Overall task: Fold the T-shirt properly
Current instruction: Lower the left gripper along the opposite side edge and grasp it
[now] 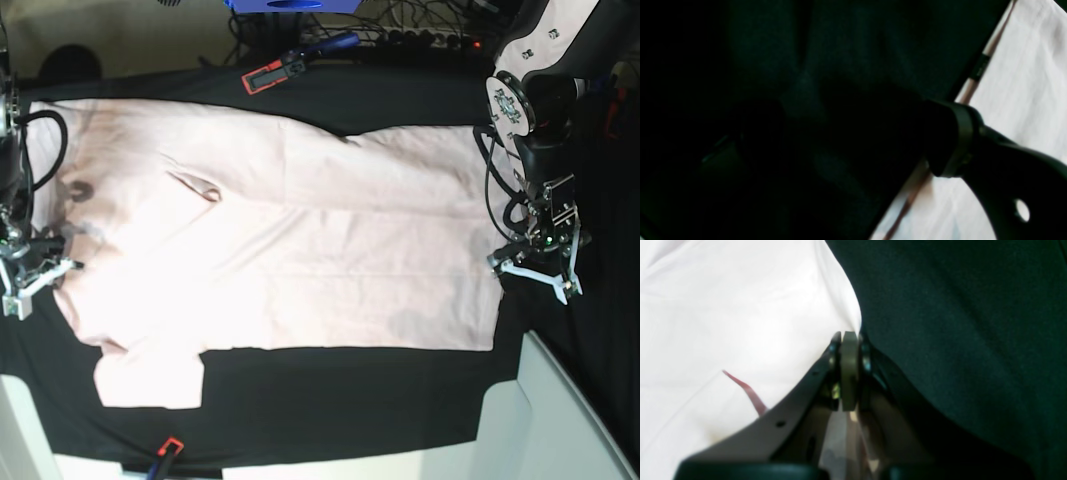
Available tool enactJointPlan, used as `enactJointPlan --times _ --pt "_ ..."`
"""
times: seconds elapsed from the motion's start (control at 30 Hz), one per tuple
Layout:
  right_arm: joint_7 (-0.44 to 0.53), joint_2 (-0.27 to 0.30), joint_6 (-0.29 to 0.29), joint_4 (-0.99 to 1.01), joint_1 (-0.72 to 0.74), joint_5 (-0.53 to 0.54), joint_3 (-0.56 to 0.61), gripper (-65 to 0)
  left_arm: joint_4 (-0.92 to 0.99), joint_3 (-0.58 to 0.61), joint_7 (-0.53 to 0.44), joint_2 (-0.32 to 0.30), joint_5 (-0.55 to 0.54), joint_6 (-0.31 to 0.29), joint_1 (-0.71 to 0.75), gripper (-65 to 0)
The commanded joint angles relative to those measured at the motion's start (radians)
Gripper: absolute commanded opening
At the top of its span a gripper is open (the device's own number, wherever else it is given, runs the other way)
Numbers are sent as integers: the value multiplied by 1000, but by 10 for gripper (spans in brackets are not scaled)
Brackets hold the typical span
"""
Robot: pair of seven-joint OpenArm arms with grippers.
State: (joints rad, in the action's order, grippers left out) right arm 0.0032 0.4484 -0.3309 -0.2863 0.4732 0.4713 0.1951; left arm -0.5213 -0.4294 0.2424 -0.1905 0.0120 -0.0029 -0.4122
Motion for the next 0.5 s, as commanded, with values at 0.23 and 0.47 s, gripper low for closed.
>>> enactJointPlan --times 0.23,0.47 --pt "25 22 -3 -15 26 8 -1 -641 11 4 82 0 32 2 -52 -15" --pt "25 22 -3 -15 26 8 -1 -641 77 -3 82 1 32 2 -124 -15"
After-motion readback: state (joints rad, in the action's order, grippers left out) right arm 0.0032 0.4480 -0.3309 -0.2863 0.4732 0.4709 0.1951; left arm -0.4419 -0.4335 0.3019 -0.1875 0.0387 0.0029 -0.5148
